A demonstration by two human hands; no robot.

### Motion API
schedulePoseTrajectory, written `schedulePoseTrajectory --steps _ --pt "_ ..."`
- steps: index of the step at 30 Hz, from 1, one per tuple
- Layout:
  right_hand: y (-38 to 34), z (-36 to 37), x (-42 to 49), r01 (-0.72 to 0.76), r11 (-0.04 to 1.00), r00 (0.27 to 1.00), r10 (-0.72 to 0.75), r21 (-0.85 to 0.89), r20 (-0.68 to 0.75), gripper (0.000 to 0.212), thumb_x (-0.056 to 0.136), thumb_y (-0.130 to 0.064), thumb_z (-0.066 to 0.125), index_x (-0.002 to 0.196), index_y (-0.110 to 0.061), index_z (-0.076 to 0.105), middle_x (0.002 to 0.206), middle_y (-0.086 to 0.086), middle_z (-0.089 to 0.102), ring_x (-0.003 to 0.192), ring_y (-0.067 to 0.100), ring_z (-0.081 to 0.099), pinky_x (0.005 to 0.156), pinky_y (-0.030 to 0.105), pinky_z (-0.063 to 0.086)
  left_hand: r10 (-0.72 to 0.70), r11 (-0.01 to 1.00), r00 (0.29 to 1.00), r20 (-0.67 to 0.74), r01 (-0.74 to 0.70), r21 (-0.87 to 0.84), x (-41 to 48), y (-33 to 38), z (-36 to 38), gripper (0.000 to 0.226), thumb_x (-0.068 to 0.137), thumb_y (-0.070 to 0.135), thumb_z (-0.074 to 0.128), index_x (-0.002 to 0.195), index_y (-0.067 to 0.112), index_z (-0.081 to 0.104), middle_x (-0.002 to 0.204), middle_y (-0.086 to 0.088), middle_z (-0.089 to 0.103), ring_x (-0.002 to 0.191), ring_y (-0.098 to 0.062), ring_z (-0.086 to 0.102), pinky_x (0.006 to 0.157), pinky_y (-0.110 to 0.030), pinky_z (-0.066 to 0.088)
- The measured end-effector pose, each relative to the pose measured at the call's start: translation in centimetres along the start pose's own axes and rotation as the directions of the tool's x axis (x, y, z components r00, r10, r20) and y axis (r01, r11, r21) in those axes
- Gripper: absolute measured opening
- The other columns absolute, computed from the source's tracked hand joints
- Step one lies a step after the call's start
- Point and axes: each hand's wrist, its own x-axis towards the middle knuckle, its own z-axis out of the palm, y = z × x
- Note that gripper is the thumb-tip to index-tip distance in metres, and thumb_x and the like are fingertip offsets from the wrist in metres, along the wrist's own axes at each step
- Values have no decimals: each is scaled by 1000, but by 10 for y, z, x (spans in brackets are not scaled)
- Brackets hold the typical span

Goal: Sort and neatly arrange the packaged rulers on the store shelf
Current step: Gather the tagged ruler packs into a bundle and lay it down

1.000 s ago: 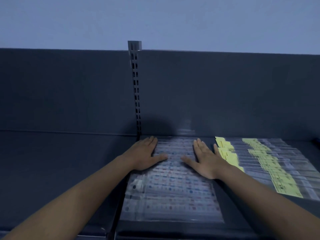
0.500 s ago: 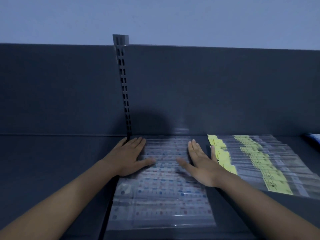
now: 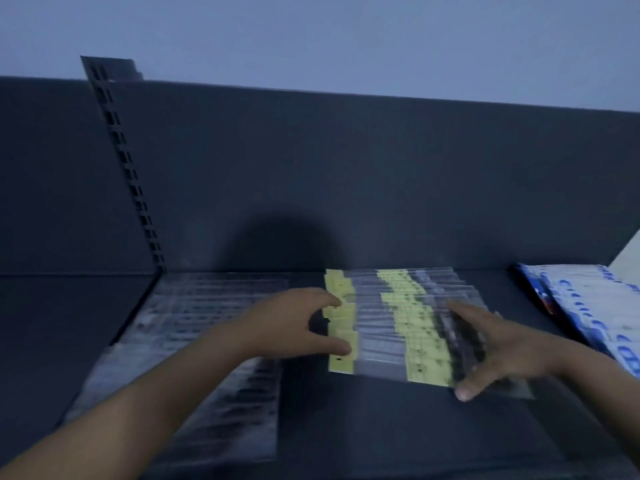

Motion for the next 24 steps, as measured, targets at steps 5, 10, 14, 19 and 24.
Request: schedulePoseTrajectory --steps 5,10,14,19,24 --pt "26 -20 14 -1 979 991 27 -201 128 156 42 -66 83 140 -33 -34 152 -5 -34 133 10 -33 113 38 -19 -161 987 955 249 154 48 50 32 6 139 45 76 78 152 35 0 160 17 1 147 -12 5 119 -34 13" --pt "27 -25 45 71 924 981 4 -376 194 159 40 -68 83 132 -35 -43 145 0 -44 130 17 -39 114 48 -16 -339 934 835 433 241 265 92 49 8 166 31 69 86 140 38 -35 152 10 -37 145 -17 -24 119 -38 -2" --pt "30 -36 64 77 904 986 -6 -421 167 165 31 -72 81 131 -36 -45 140 2 -49 132 24 -41 112 54 -18 -412 897 797 442 268 352 108 56 11 170 27 67 87 137 38 -39 149 5 -43 142 -19 -29 117 -42 -4" --pt "34 -48 80 50 895 986 26 -443 165 170 16 -77 75 132 -36 -42 148 1 -41 137 23 -36 110 56 -17 -474 868 767 433 325 375 118 57 9 177 10 70 83 139 42 -35 155 11 -31 147 -19 -18 119 -45 11" --pt "37 -53 93 42 906 989 22 -420 145 173 15 -79 73 140 -29 -35 154 -1 -32 141 20 -29 111 55 -18 -480 863 797 367 354 361 123 55 4 174 11 65 86 147 41 -19 154 16 -3 147 -19 -1 116 -44 25"
